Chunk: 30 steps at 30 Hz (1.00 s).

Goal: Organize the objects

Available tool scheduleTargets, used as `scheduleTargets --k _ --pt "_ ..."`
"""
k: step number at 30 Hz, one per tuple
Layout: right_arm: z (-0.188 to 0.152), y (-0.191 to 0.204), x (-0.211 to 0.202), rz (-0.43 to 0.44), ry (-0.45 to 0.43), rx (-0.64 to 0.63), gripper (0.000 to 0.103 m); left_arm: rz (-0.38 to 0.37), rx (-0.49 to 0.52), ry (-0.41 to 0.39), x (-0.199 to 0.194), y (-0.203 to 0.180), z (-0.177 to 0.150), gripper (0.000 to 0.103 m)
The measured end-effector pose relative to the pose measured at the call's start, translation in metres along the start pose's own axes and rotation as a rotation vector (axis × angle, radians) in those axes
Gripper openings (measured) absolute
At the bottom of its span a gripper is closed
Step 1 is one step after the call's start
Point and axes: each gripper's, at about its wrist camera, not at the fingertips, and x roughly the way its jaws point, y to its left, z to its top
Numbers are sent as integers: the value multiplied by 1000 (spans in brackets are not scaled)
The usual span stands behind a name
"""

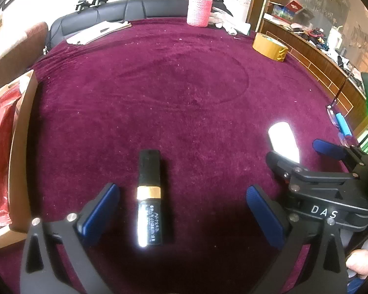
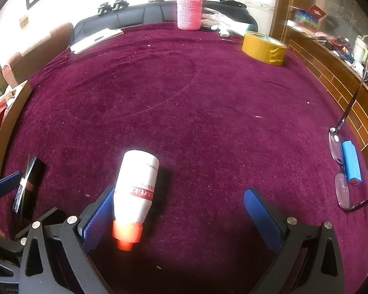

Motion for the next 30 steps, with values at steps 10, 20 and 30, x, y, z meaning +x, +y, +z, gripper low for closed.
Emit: scheduleTargets --k 10,20,30 --pt "-1 -3 -1 7 -11 -9 103 9 23 6 -3 -2 -6 103" --pt "-3 -4 -2 11 -22 -2 103 22 39 13 -1 -5 -5 103" --pt "-1 -4 -2 11 -28 -2 103 35 50 19 1 -7 -5 103"
